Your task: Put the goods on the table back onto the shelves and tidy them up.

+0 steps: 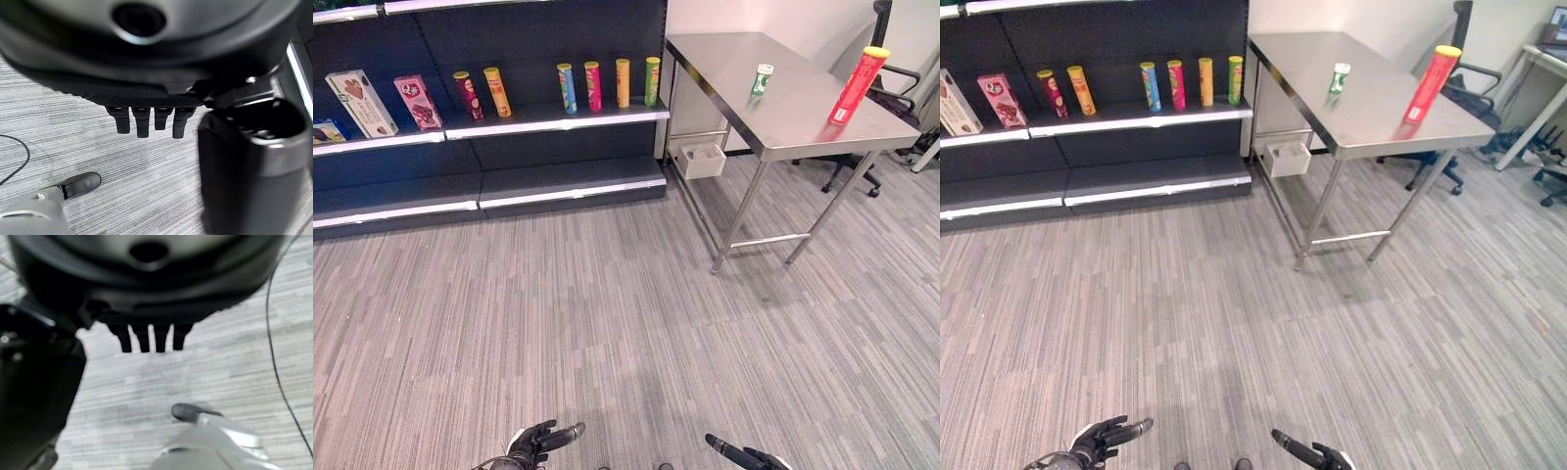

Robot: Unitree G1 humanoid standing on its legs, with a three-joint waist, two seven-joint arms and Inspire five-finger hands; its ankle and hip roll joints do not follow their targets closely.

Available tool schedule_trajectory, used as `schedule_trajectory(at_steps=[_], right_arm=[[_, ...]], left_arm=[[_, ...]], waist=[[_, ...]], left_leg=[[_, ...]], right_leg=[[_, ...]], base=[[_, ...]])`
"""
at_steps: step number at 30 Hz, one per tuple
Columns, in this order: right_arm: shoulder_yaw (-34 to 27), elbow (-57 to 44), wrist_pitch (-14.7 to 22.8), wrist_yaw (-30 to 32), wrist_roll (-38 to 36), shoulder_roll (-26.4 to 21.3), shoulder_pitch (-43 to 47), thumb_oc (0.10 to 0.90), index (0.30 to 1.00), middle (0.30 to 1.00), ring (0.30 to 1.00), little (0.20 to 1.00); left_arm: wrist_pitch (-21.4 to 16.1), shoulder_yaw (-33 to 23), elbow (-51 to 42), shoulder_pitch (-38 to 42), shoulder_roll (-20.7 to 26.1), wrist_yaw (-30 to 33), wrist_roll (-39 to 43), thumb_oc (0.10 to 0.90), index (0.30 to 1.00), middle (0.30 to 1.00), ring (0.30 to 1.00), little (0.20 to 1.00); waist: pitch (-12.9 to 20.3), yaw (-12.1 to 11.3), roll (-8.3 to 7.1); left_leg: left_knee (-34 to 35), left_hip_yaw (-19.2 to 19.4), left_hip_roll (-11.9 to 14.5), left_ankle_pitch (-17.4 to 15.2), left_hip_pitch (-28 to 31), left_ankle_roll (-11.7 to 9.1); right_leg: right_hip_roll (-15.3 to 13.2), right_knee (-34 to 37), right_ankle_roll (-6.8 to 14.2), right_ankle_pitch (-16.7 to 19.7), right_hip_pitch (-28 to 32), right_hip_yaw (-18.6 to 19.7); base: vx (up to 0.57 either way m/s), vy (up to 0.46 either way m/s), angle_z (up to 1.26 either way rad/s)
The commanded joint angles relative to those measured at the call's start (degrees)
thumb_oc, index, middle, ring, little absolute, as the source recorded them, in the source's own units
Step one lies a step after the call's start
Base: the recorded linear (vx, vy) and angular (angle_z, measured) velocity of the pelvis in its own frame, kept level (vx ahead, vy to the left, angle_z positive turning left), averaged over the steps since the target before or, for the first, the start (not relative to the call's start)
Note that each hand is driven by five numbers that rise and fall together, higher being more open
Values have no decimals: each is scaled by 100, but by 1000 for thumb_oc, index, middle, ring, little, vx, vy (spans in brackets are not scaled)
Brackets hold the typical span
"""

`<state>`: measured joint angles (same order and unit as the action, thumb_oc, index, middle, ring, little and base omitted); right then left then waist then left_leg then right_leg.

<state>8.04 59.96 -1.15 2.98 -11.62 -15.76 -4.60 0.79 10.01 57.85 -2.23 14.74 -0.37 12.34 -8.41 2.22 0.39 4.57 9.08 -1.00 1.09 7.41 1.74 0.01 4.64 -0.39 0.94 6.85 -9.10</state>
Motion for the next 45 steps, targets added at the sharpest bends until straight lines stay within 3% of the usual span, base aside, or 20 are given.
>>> schedule_trajectory(at_steps=[1, 14, 16, 17, 18, 19, 21, 22, 24, 28, 32, 36, 37, 38, 39, 41, 42, 43, 44, 45], right_arm=[[-56, -237, 224, 122, -115, -322, 226, 800, 900, 900, 900, 900], [-47, -247, 184, 116, 29, -436, 141, 800, 900, 900, 900, 900], [-43, -311, 220, 160, -90, -442, 193, 800, 900, 900, 900, 900], [-30, -356, 224, 173, -97, -442, 183, 800, 900, 900, 900, 900], [-24, -412, 235, 182, -98, -454, 174, 800, 900, 900, 900, 900], [-42, -453, 236, 221, -154, -498, 178, 800, 900, 900, 900, 900], [-43, -453, 236, 221, -154, -499, 179, 800, 900, 900, 900, 900], [-46, -470, 224, 264, -201, -543, 201, 800, 900, 900, 900, 900], [-46, -420, 207, 215, -188, -577, 196, 800, 900, 900, 900, 900], [-61, -479, 252, 227, -158, -704, 259, 800, 900, 900, 900, 900], [-49, -461, 284, 197, -82, -648, 263, 800, 900, 900, 900, 900], [-49, -539, 258, 105, 76, -513, 184, 800, 900, 900, 900, 900], [-67, -575, 252, 81, 93, -463, 188, 800, 900, 900, 900, 900], [-67, -576, 252, 81, 93, -462, 188, 800, 900, 900, 900, 900], [-105, -582, 252, 93, 128, -445, 204, 800, 900, 900, 900, 900], [-142, -613, 226, 133, 176, -482, 320, 800, 900, 900, 900, 900], [-180, -705, 202, 212, 198, -473, 366, 800, 900, 900, 900, 900], [-179, -706, 201, 212, 198, -474, 366, 800, 900, 900, 900, 900], [-171, -638, 197, 227, 208, -498, 379, 800, 900, 900, 900, 900], [-186, -642, 190, 229, 218, -528, 379, 800, 900, 900, 900, 900]], left_arm=[[-252, -76, -163, 223, 100, 96, 85, 800, 900, 900, 900, 900], [-228, -181, -261, 195, 78, 187, 279, 800, 900, 900, 900, 900], [-239, -255, -466, 166, 81, 293, 529, 800, 900, 900, 900, 900], [-240, -244, -498, 167, 78, 322, 521, 800, 900, 900, 900, 900], [-233, -240, -558, 156, 83, 336, 511, 800, 900, 900, 900, 900], [-213, -215, -635, 223, 112, 382, 589, 800, 900, 900, 900, 900], [-212, -215, -636, 225, 112, 382, 589, 800, 900, 900, 900, 900], [-227, -183, -633, 284, 149, 409, 590, 800, 900, 900, 900, 900], [-197, -164, -558, 281, 170, 355, 435, 800, 900, 900, 900, 900], [-225, -107, -504, 291, 270, 314, 175, 800, 900, 900, 900, 900], [-249, -258, -381, 262, 251, 375, 238, 800, 900, 900, 900, 900], [-299, -422, -443, 83, 217, 401, 299, 800, 900, 900, 900, 900], [-296, -448, -542, 85, 234, 421, 326, 800, 900, 900, 900, 900], [-295, -448, -543, 84, 235, 421, 326, 800, 900, 900, 900, 900], [-296, -485, -755, 104, 241, 464, 403, 800, 900, 900, 900, 900], [-305, -489, -1016, 166, 248, 537, 562, 800, 900, 900, 900, 900], [-286, -460, -1206, 232, 308, 592, 646, 800, 900, 900, 900, 900], [-285, -461, -1207, 231, 308, 593, 646, 800, 900, 900, 900, 900], [-332, -453, -1323, 283, 360, 601, 675, 800, 900, 900, 900, 900], [-351, -449, -1398, 280, 376, 596, 694, 800, 900, 900, 900, 900]], waist=[[-17, 17, -165], [-133, 35, -181], [-380, -35, -287], [-443, -67, -310], [-493, -79, -318], [-657, -106, -349], [-645, -87, -336], [-708, -108, -377], [-615, -176, -373], [-518, -365, -190], [-352, -446, -148], [14, -502, -336], [60, -512, -395], [62, -517, -399], [-4, -499, -415], [-197, -457, -367], [-343, -347, -142], [-350, -337, -155], [-421, -304, -122], [-458, -285, -85]], left_leg=[[43, 144, 348, -168, 59, -484], [-178, 105, 427, -212, 31, -531], [-1554, -36, 544, -391, -685, -612], [-1884, -88, 561, -289, -843, -621], [-2253, -185, 604, -173, -1038, -628], [-3004, -392, 662, 316, -1525, -649], [-3047, -419, 673, 303, -1569, -654], [-3354, -445, 531, 282, -2050, -540], [-2753, -361, 353, 53, -2268, -460], [-661, -277, 471, 915, -2490, -657], [-101, -199, 469, 1266, -2212, -669], [-299, 11, 321, 1068, -1931, -480], [-357, 117, 220, 851, -1805, -347], [-360, 124, 218, 846, -1807, -345], [-421, 217, 108, 596, -1620, -196], [-454, 346, 24, 353, -1351, 8], [-296, 475, 73, 92, -851, 124], [-292, 468, 56, 93, -843, 125], [-218, 475, 76, -48, -613, 70], [-210, 473, 124, -104, -539, 15]], right_leg=[[-405, 36, 697, -137, 167, -25], [-313, 16, 590, -231, 159, 37], [-264, -193, 391, -350, 36, 63], [-228, -201, 334, -363, 68, 87], [-173, -206, 277, -382, 96, 95], [-107, -260, 154, -417, 136, 107], [-91, -264, 149, -418, 119, 87], [-47, -303, 89, -546, 155, 85], [-21, -237, 167, -638, 242, 135], [153, -129, 259, -855, 679, 386], [209, -135, 299, -1064, 1021, 742], [-159, -537, 500, -1241, 1091, 910], [-299, -1146, 666, -1176, 863, 886], [-305, -1163, 668, -1187, 851, 893], [-436, -2110, 902, -718, 413, 800], [-783, -3287, 1101, 323, -203, 413], [-1296, -4177, 1051, 481, -857, -325], [-1316, -4202, 1053, 461, -856, -329], [-1652, -3582, 920, 51, -1007, -829], [-1731, -3133, 894, -69, -1037, -1054]], base=[[0, 0, 0], [20, -65, -4], [-20, -276, -7], [24, -231, -6], [34, -211, -11], [23, -164, -9], [51, -101, 8], [177, -86, -2], [263, -12, 4], [341, 100, -21], [376, 119, -70], [423, 190, -89], [275, 155, -40], [306, 198, -26], [162, 152, -13], [217, 248, -20], [212, 233, -43], [345, 171, -59], [234, -43, -40], [290, -85, -26]])
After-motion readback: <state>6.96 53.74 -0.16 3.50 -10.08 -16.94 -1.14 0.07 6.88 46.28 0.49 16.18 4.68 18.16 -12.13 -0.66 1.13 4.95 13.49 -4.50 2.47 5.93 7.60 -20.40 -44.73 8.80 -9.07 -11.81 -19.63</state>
